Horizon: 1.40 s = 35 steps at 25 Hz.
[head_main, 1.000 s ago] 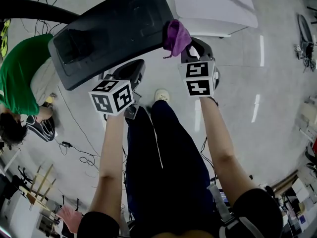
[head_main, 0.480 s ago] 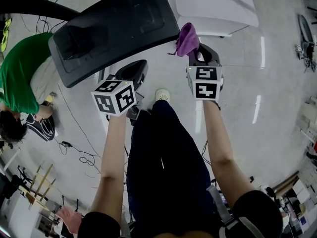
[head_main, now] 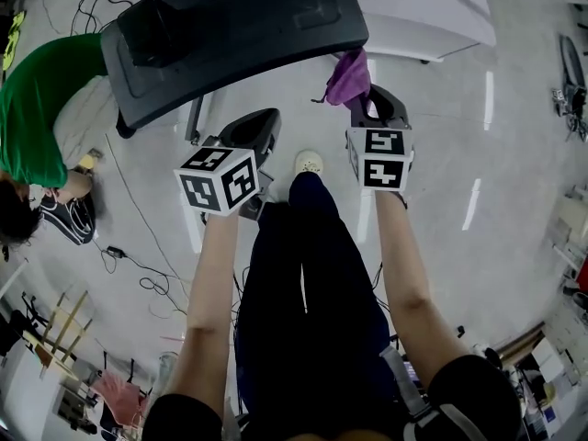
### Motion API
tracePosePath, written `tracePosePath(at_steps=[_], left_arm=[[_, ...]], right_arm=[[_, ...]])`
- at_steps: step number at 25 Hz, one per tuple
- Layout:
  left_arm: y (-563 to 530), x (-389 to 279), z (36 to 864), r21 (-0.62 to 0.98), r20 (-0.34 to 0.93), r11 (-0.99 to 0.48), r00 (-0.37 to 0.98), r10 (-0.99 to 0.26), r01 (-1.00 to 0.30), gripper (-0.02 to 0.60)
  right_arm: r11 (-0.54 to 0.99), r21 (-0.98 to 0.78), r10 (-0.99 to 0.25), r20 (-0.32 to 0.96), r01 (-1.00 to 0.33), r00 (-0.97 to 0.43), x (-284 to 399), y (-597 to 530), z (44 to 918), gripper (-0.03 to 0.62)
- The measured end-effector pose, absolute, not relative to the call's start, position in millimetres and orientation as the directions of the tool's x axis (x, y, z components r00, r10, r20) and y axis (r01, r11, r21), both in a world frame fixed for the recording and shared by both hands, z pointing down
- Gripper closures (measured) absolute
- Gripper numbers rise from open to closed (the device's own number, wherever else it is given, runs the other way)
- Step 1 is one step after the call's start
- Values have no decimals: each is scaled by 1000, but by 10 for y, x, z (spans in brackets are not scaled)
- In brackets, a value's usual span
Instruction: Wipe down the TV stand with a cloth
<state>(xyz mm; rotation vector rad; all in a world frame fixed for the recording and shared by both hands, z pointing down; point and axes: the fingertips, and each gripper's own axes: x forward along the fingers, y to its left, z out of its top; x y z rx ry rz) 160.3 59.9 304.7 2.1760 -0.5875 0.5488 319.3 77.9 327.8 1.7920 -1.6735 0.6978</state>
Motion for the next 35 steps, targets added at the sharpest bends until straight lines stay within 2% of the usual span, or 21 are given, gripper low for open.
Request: tracePosePath(at_steps=[11, 21, 31, 35], left_arm=[[609, 999, 3156, 551, 449, -589, 805, -388, -592, 575], [380, 1025, 3598, 488, 354, -638, 803, -479, -596, 575], [43, 1229, 4661, 390, 282, -679, 782, -556, -623, 575], [-85, 1353, 4950, 340, 258, -694, 773, -580, -634, 575]], right_arm=[[-27, -9, -776, 631, -1000, 15, 2317, 769, 3404, 526], [-42, -55, -855, 518, -998, 7, 2199, 524, 3824, 525], [-38, -74, -917, 399, -997, 6, 2313, -68, 4820, 525], [36, -65, -918, 393, -997, -59, 2260, -425, 5016, 525]])
